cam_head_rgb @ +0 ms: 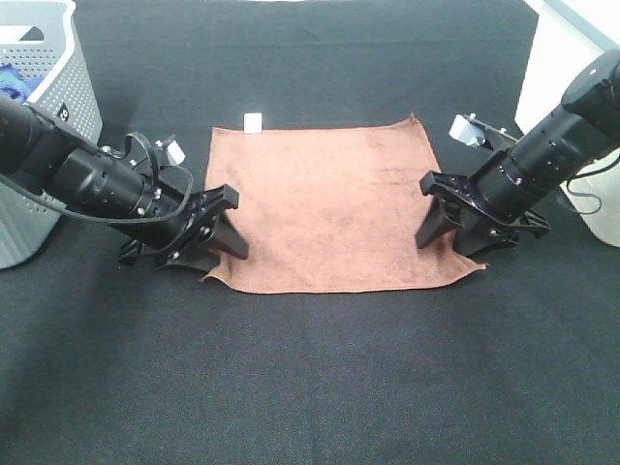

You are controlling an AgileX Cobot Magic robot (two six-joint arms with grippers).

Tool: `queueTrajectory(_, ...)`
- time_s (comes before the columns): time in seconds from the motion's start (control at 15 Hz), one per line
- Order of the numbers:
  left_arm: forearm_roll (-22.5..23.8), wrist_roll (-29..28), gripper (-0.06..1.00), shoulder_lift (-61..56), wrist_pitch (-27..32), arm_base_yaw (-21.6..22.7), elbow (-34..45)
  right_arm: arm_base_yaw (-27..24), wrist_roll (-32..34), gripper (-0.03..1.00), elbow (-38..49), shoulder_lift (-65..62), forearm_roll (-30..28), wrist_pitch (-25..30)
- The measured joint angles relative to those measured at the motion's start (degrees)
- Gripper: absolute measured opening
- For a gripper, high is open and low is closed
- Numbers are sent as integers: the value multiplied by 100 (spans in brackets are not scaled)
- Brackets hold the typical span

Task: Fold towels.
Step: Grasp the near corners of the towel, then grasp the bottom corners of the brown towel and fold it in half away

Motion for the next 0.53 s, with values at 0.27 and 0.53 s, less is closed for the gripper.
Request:
queueTrajectory(0.27,115,-69,1,46,109,-6,0,-17,464,1,-92,86,-252,-63)
queueTrajectory(0.53,1243,-791,0,-327,481,-6,0,-23,728,0,-120,-178,-332,367)
